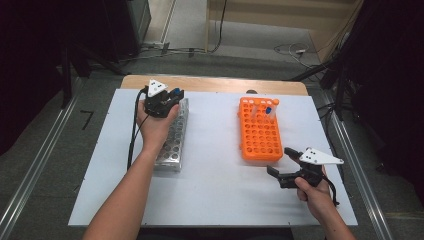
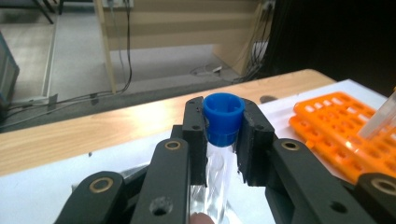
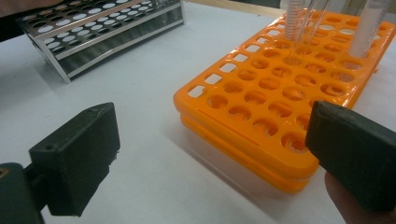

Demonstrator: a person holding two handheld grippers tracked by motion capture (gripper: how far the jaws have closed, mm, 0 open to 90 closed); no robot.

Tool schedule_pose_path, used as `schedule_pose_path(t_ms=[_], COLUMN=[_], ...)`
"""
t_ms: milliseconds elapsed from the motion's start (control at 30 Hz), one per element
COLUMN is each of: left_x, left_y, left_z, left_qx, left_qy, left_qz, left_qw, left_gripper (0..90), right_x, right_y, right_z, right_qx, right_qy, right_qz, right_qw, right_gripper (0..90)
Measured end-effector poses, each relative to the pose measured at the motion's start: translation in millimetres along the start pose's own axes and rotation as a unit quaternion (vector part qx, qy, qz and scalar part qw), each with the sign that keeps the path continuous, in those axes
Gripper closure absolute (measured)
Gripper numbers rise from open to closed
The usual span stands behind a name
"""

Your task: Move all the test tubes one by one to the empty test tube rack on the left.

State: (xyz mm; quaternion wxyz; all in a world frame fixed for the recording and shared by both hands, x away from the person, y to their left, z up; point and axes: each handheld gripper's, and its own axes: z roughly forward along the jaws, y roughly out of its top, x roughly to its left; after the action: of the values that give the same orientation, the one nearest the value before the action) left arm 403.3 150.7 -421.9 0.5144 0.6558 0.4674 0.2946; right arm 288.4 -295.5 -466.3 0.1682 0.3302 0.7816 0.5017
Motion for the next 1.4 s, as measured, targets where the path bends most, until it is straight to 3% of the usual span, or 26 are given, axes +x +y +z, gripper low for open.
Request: schedule_pose_path(t_ms=[267,567,733,933,1100,1267,1400], left_x=[-4.2,-4.1,-5.4,-9.9,-14.7,-22.4,-29.0], left_y=[-6.5,-8.4,-7.6,-5.5,-4.1,-4.0,-5.5], left_z=[1.1,3.8,2.9,-4.9,-16.4,-32.9,-49.4], left_qx=[0.025,0.049,0.058,0.05,0.036,0.025,0.013], left_qy=[-0.001,-0.002,-0.017,-0.037,-0.062,-0.076,-0.084], left_qz=[0.01,0.004,-0.002,-0.005,-0.018,-0.019,-0.022], left_qw=[0.9996,0.9988,0.9981,0.9981,0.9972,0.9966,0.9962], left_gripper=[75.5,73.7,68.6,55.0,35.3,19.8,12.7], right_x=[-0.3,-1.1,-1.4,-1.0,-3.0,-4.3,-5.1], right_y=[-0.1,-0.2,-0.4,0.3,1.0,2.9,5.5], right_z=[0.9,0.8,1.3,1.5,1.7,2.1,3.4], right_qx=[0.0,0.0,0.001,0.0,-0.001,-0.004,-0.006], right_qy=[0.0,-0.002,-0.001,-0.002,-0.005,-0.008,-0.01], right_qz=[0.0,0.001,0.0,0.003,0.005,0.005,0.009], right_qw=[1.0,1.0,1.0,1.0,1.0,0.9999,0.9999], right_gripper=[1.5,1.6,1.7,1.7,1.7,1.7,1.7])
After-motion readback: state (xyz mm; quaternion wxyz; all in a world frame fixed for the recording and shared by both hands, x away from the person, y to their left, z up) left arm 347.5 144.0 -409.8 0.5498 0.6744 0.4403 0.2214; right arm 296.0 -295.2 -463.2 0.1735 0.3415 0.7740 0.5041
